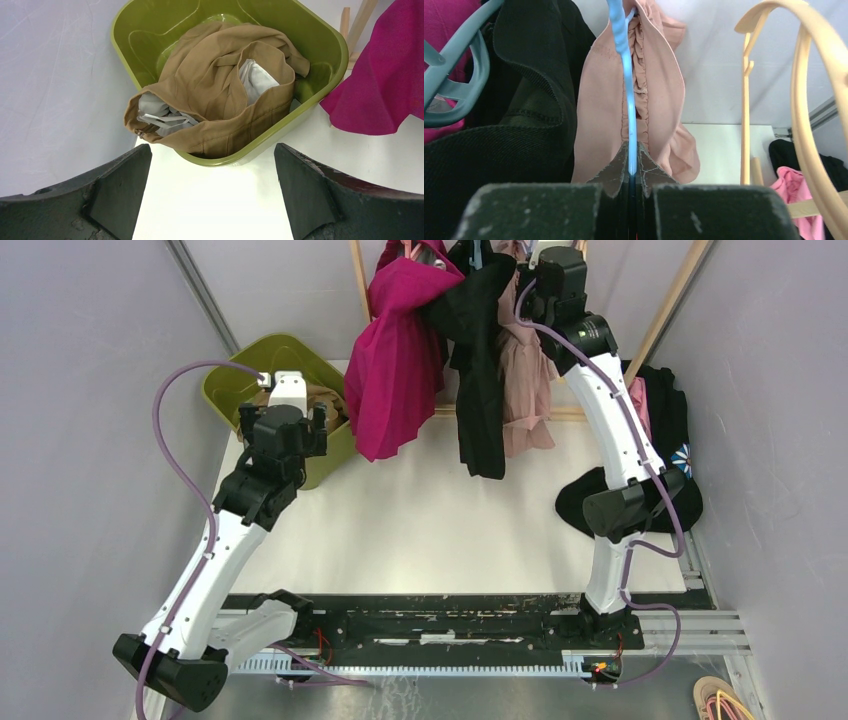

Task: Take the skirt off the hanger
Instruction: Pick up the hanger from the clothesline.

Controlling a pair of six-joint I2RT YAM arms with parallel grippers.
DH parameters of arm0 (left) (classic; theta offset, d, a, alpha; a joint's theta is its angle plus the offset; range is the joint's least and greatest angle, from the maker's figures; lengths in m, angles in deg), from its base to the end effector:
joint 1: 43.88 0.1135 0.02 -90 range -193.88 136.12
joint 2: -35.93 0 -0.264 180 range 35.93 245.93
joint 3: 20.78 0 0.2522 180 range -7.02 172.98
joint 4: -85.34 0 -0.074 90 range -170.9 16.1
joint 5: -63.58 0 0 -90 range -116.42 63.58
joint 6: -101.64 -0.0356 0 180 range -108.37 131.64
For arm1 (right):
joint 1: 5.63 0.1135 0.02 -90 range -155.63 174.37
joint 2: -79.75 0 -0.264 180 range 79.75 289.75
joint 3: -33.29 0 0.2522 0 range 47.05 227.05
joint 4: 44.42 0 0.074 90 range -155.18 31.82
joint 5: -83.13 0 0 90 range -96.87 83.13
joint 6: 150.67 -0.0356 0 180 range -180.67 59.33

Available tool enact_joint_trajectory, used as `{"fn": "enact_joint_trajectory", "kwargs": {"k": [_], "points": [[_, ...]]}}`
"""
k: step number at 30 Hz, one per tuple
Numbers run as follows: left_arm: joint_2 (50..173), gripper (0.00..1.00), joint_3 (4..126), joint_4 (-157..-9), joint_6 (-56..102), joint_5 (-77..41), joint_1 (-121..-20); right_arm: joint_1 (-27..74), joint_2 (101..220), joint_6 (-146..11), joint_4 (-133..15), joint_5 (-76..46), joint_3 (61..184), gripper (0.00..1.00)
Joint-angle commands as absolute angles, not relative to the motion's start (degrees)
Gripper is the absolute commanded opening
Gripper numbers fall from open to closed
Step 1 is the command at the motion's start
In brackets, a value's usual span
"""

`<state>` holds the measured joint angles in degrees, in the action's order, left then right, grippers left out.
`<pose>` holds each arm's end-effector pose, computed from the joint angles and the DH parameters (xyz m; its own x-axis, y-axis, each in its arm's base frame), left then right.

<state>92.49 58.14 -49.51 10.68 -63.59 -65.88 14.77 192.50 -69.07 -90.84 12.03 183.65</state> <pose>0.1955 -0.0558 0.3901 -0.3628 0.1610 -0.9179 -0.2119 0.9449 0.2494 0.4054 0.1385 0.4944 -0.1464 0.0930 -0.9848 -0.0085 0.9954 0.0953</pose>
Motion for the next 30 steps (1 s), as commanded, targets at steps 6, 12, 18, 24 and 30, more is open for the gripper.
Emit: {"fn": "enact_joint_trajectory", "kwargs": {"k": [6, 12, 18, 24, 30], "points": [[91.91, 0.99, 58.1, -51.46, 10.87, -63.72, -66.1, 14.49, 185.8, -62.14, -80.84, 17.09, 186.52, 0.01], [92.09, 0.99, 57.94, -51.7, 10.42, -63.75, -66.11, 14.49, 187.14, -58.99, -77.84, 18.57, 185.46, 0.01], [91.99, 0.99, 56.87, -52.3, 10.06, -63.95, -66.09, 14.77, 187.17, -52.38, -70.35, 21.5, 179.64, 0.01], [92.98, 0.99, 55.76, -53.73, 9.79, -63.18, -66.08, 15.25, 192.82, -39.22, -62.29, 26.23, 182.02, 0.01], [93.82, 0.99, 55.52, -54.4, 9.53, -63.2, -66.09, 18.0, 194.11, -24.67, -50.27, 30.41, 177.14, 0.01]]}}
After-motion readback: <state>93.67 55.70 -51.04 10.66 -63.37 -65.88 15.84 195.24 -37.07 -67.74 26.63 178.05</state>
